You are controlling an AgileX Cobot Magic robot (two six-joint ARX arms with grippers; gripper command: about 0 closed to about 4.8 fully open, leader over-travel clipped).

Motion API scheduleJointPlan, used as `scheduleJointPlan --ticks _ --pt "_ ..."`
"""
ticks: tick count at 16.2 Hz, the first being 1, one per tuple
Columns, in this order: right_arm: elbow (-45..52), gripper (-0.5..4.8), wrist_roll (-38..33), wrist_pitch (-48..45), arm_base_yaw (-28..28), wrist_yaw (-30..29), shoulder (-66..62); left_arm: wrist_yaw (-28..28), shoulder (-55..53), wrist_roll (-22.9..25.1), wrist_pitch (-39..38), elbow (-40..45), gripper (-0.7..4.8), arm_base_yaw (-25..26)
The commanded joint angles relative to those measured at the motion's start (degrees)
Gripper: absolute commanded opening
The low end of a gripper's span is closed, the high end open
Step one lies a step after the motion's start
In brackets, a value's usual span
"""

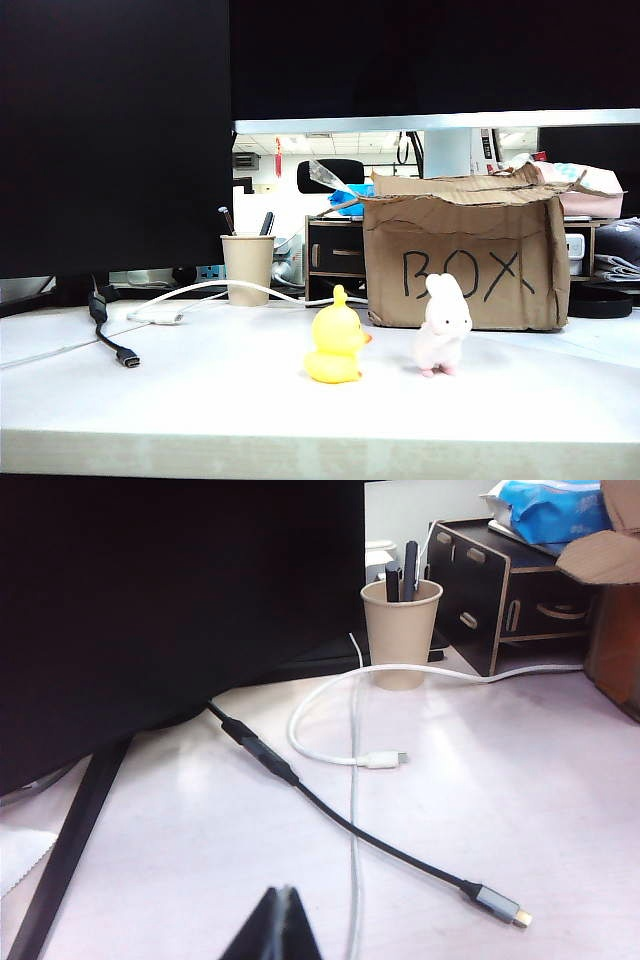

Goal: Put the doll that is least similar in size compared to the others into the paper box.

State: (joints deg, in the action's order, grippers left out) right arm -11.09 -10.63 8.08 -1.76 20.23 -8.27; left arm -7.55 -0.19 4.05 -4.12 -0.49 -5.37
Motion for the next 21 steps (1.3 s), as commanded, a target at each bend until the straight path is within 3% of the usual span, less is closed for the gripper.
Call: scheduleJointPlan --ticks 1,7,11,15,17,21 --pt "2.0 -0.05 0.3 -2.3 -5.9 -6.5 3.7 -0.2 0.0 0.0 0.3 -0.1 -0.05 0.1" --pt "6.9 -0.05 5.0 -2.6 -7.3 -12.6 8.2 -0.2 0.0 0.0 0.3 -0.1 -0.05 0.1" --pt "9.8 -0.05 6.1 -5.5 -7.1 -20.1 8.1 -0.2 0.0 0.0 0.3 -0.1 -0.05 0.1" --pt "9.9 -0.05 6.6 -5.8 -6.8 -20.6 8.1 -0.2 0.0 0.0 0.3 -0.1 -0.05 0.1" --pt "10.6 -0.05 6.6 -6.9 -5.8 -24.0 8.1 -0.2 0.0 0.0 0.3 -0.1 -0.05 0.1" --pt "10.6 -0.05 6.6 -6.8 -1.8 -23.0 8.1 -0.2 0.0 0.0 0.3 -0.1 -0.05 0.1"
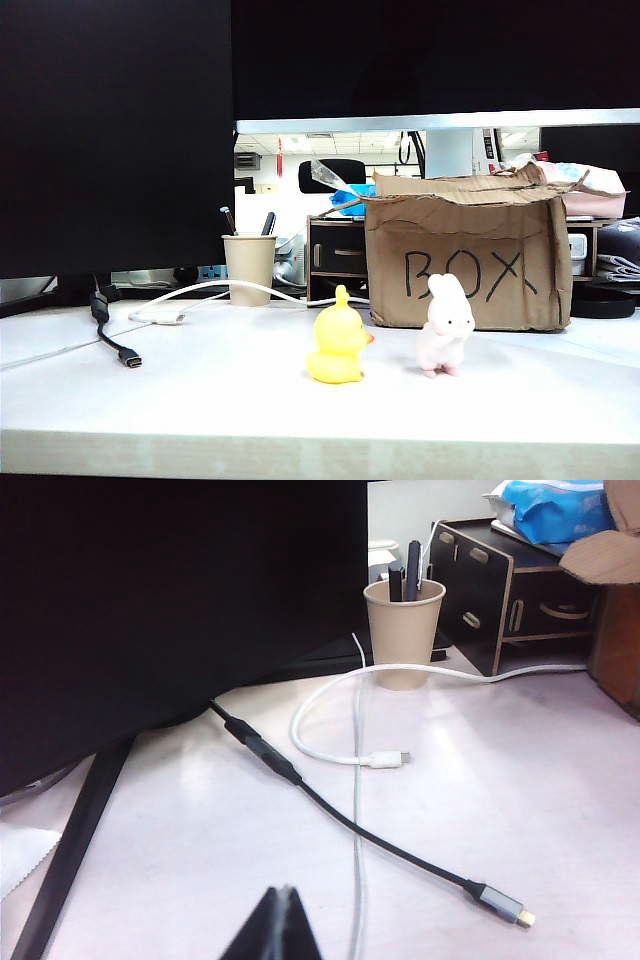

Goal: Put the doll that is least similar in size compared to the others into the paper box.

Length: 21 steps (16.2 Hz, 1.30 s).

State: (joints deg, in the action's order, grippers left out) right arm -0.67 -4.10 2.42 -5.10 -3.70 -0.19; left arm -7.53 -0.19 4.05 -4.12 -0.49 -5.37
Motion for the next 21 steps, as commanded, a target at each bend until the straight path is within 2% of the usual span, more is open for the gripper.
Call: scheduleJointPlan --ticks 1,5,21 --pt "0.2 -0.05 0.1 -1.2 2.3 1.4 0.0 -0.2 0.0 0.0 0.3 -0.1 -0.05 0.1" --pt "0.2 -0.05 -0.1 -1.2 4.6 2.5 0.0 -0.2 0.0 0.0 0.3 -0.1 -0.05 0.1" --pt "0.2 -0.05 -0.3 -1.2 4.6 2.5 0.0 -0.2 0.0 0.0 0.3 -0.1 -0.05 0.1"
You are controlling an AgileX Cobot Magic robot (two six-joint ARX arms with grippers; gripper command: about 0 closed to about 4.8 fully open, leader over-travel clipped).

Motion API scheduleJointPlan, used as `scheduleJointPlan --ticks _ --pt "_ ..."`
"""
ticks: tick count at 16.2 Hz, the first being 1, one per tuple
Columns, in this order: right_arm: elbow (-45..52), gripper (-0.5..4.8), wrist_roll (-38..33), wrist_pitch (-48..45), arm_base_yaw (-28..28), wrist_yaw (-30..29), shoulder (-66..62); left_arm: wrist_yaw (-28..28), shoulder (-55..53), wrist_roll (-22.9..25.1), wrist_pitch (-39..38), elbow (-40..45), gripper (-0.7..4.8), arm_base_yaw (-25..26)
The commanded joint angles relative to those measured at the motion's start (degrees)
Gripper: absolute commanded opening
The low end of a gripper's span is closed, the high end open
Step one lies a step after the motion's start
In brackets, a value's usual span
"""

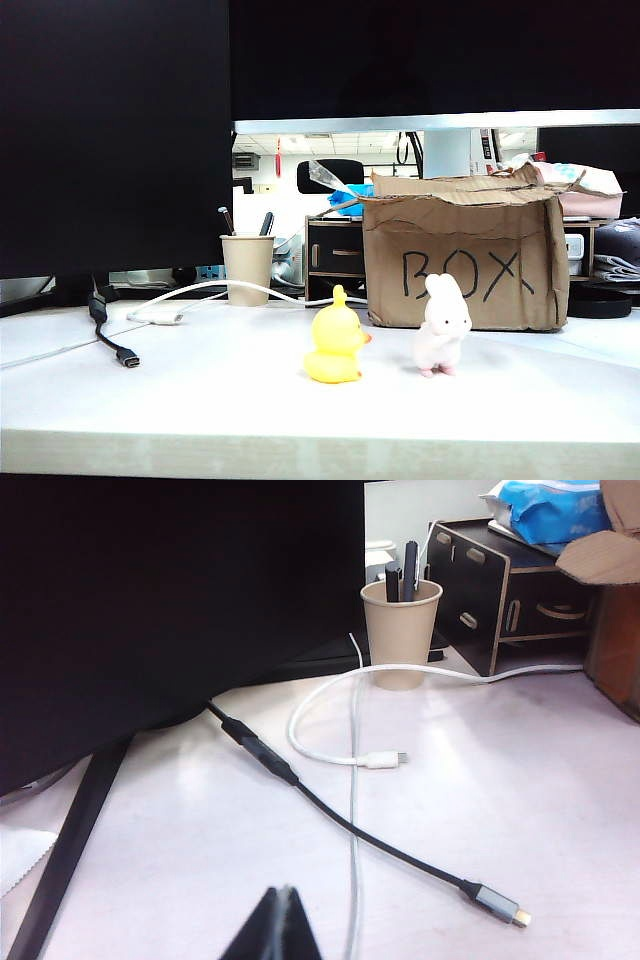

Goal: Put the doll that is least similar in size compared to the others into the paper box.

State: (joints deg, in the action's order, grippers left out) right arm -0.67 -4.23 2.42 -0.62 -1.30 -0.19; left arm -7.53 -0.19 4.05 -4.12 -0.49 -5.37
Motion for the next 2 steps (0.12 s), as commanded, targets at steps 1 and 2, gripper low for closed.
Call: scheduleJointPlan --ticks 1,2 --pt "0.2 -0.05 -0.2 -1.2 0.1 0.1 0.0 -0.2 0.0 0.0 0.3 -0.1 -0.05 0.1" --pt "0.2 -0.05 -0.2 -1.2 0.1 0.1 0.0 -0.2 0.0 0.0 0.3 -0.1 -0.05 0.1"
